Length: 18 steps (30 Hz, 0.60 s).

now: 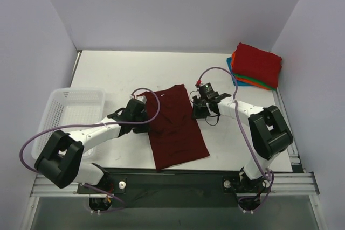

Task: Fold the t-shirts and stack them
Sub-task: Fold the folded rectangular tshirt in 1/3 of the way

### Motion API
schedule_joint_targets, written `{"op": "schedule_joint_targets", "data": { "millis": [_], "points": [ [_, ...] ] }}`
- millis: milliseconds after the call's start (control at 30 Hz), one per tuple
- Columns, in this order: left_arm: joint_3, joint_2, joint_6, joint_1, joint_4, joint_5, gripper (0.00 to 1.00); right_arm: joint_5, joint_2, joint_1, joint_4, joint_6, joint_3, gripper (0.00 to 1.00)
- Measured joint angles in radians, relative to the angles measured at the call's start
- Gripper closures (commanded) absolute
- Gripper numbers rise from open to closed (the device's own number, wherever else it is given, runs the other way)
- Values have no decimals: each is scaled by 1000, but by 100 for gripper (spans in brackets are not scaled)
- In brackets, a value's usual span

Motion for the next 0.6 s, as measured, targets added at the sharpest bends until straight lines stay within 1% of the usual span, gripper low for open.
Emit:
{"op": "schedule_joint_targets", "data": {
  "millis": [200,467,600],
  "points": [
    [-1,-36,-3,11,0,0,100,0,-42,-9,-1,0,-3,94],
    [-62,-168,-20,18,18,-10,100,1,-96,-26,0,0,-21,95],
    [-76,-177,-24,25,21,-28,100,1,-95,-31,1,0,-25,95]
  ]
}}
